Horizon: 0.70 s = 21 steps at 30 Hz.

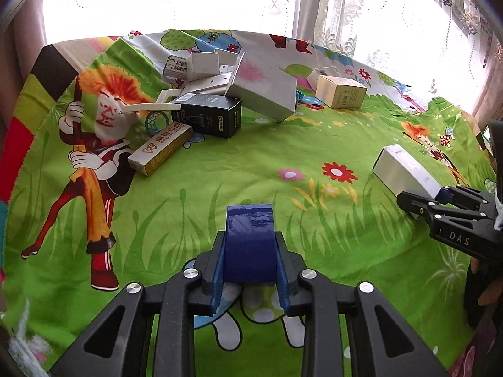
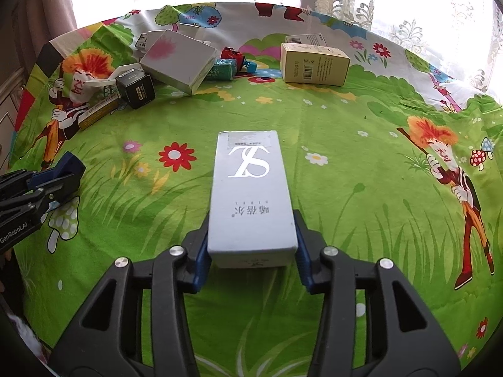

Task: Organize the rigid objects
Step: 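Grasp the blue box with the left gripper while the right holds the white SL box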

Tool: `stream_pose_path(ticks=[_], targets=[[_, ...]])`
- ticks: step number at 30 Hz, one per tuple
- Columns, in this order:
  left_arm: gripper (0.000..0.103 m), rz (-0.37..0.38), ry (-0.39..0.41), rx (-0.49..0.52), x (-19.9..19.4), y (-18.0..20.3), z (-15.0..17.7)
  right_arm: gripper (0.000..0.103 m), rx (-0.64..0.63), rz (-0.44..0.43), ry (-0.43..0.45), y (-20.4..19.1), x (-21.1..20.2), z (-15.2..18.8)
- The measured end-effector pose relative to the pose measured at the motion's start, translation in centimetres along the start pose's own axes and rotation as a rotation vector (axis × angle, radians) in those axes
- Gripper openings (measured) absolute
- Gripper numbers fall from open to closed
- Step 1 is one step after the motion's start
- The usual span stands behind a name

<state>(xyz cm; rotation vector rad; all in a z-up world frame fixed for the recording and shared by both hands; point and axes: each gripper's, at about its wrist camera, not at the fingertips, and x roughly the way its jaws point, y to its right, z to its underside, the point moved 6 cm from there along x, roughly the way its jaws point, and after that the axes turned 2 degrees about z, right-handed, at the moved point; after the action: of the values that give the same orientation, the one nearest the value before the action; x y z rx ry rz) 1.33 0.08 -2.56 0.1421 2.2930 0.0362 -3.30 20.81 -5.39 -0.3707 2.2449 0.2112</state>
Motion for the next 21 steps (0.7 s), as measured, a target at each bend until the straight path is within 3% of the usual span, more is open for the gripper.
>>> stream_pose_path(ticks=[8, 17, 20, 21], targets=[[0.029, 0.015, 0.014, -0.029, -0.9, -0.6, 1.0, 0.046, 0.001, 0.004, -0.001, -0.1, 0.0, 0.0], [0.029, 0.018, 0.019, -0.048, -0.9, -0.6, 1.2, 0.059, -0.021, -0.007, -0.009, -0.7, 0.8, -0.9], [0.029, 0.022, 0.013, -0.048, -0.8, -0.5, 1.3, 0.056, -0.027, 0.002, -0.007, -0.8, 1.0, -1.1], [0.029, 0.023, 0.011, -0.048, -0.7, -0.5, 1.3, 0.047, -0.032, -0.002, -0.003, -0.9, 0.9, -1.1]])
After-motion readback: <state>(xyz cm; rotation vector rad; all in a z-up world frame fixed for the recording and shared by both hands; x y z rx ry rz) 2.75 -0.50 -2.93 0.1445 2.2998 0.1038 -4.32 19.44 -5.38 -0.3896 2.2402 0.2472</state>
